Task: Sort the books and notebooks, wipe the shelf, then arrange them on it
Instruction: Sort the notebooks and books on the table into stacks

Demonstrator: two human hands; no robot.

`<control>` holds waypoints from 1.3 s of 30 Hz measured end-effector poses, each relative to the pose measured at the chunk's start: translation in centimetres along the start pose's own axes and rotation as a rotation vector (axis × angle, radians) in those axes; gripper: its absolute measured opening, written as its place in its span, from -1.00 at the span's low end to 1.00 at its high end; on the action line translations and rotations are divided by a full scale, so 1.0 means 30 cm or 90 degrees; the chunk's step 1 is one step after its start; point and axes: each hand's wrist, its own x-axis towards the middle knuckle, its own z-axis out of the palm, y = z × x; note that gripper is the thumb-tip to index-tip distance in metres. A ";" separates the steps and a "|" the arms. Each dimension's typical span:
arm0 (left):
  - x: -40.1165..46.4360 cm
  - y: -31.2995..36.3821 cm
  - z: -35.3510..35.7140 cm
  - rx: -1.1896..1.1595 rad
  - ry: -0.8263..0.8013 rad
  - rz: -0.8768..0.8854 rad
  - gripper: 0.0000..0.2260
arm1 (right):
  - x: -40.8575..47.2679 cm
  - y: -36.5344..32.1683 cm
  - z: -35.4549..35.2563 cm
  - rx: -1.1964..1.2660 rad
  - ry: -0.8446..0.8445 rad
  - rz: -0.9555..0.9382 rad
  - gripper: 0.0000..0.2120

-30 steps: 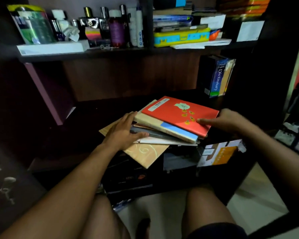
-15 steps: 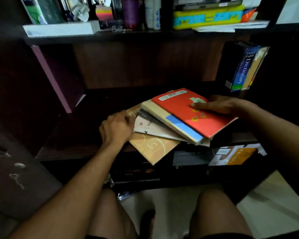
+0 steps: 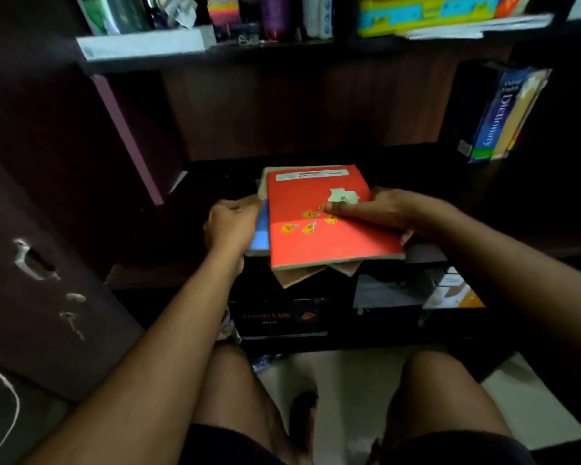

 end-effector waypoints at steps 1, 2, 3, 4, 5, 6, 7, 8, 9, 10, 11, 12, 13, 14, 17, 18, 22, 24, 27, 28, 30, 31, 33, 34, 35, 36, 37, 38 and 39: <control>0.019 0.016 -0.002 -0.026 -0.011 -0.018 -0.80 | 0.001 -0.022 0.003 -0.021 -0.005 -0.002 -0.12; 0.045 0.028 0.004 -0.052 -0.031 -0.050 -0.79 | 0.000 -0.035 0.001 -0.064 -0.004 -0.007 -0.11; 0.069 0.037 0.005 -0.085 -0.064 -0.095 -0.77 | -0.004 -0.042 0.004 -0.097 0.006 -0.010 -0.06; 0.091 0.037 0.009 -0.120 -0.121 -0.146 -0.70 | 0.002 -0.039 0.006 -0.102 0.007 -0.006 -0.01; 0.113 0.029 0.017 -0.152 -0.195 -0.184 -0.60 | 0.010 -0.031 0.008 -0.073 0.009 0.004 0.01; 0.128 0.024 0.026 -0.164 -0.265 -0.205 -0.54 | 0.021 -0.024 0.011 -0.040 0.000 0.006 0.03; 0.133 0.027 0.036 -0.155 -0.314 -0.215 -0.53 | 0.030 -0.016 0.014 -0.015 0.002 0.012 0.08; 0.134 0.045 0.039 -0.133 -0.335 -0.212 -0.55 | 0.042 -0.018 0.012 -0.008 0.012 0.013 0.18; 0.123 0.063 0.042 -0.116 -0.347 -0.202 -0.59 | 0.055 -0.012 0.014 -0.002 0.028 0.023 0.27; 0.107 0.088 0.048 -0.101 -0.360 -0.189 -0.64 | 0.067 -0.002 0.008 0.021 0.040 0.027 0.30; 0.089 0.108 0.053 -0.077 -0.376 -0.173 -0.66 | 0.067 0.003 0.007 0.059 0.048 0.037 0.25; 0.077 0.120 0.061 -0.053 -0.393 -0.155 -0.66 | 0.066 0.010 0.008 0.103 0.065 0.044 0.16; 0.061 0.128 0.068 -0.040 -0.402 -0.140 -0.63 | 0.067 0.023 0.009 0.145 0.080 0.050 0.08; 0.046 0.125 0.074 -0.049 -0.394 -0.127 -0.57 | 0.069 0.041 0.017 0.177 0.096 0.051 0.04; 0.011 0.097 0.090 -0.106 -0.342 -0.073 -0.37 | 0.048 0.100 0.066 0.211 0.186 0.023 -0.10; 0.001 0.098 0.099 -0.120 -0.338 -0.046 -0.33 | 0.039 0.119 0.071 0.233 0.219 0.007 -0.15; -0.059 0.133 0.105 -0.219 -0.405 0.082 -0.29 | -0.029 0.151 0.090 0.401 0.346 -0.089 -0.20; -0.080 0.161 0.094 -0.230 -0.439 0.146 -0.18 | -0.053 0.155 0.087 0.419 0.429 -0.147 -0.17; -0.072 0.231 0.086 -0.196 -0.459 0.240 -0.06 | -0.069 0.150 0.066 0.413 0.542 -0.217 -0.14; -0.068 0.259 0.084 -0.188 -0.468 0.266 -0.07 | -0.069 0.144 0.053 0.413 0.557 -0.237 -0.14; -0.053 0.308 0.087 -0.186 -0.480 0.302 -0.12 | -0.057 0.139 0.013 0.402 0.566 -0.271 -0.14; -0.042 0.323 0.090 -0.172 -0.481 0.316 -0.14 | -0.050 0.139 -0.004 0.391 0.555 -0.281 -0.13; -0.027 0.318 0.105 -0.129 -0.494 0.340 -0.15 | -0.037 0.160 -0.016 0.348 0.516 -0.285 -0.12; -0.019 0.295 0.110 -0.114 -0.498 0.341 -0.13 | -0.032 0.177 -0.002 0.327 0.495 -0.286 -0.11; -0.010 0.267 0.114 -0.109 -0.492 0.333 -0.12 | -0.029 0.189 0.013 0.310 0.471 -0.290 -0.11; -0.009 0.243 0.119 -0.106 -0.487 0.317 -0.12 | -0.031 0.203 0.031 0.310 0.446 -0.294 -0.12; -0.008 0.225 0.125 -0.106 -0.483 0.302 -0.13 | -0.031 0.210 0.038 0.309 0.426 -0.296 -0.13; -0.002 0.211 0.139 -0.116 -0.476 0.294 -0.12 | -0.021 0.213 0.032 0.304 0.418 -0.303 -0.14; 0.006 0.203 0.151 -0.127 -0.461 0.293 -0.09 | -0.006 0.207 0.013 0.300 0.412 -0.310 -0.14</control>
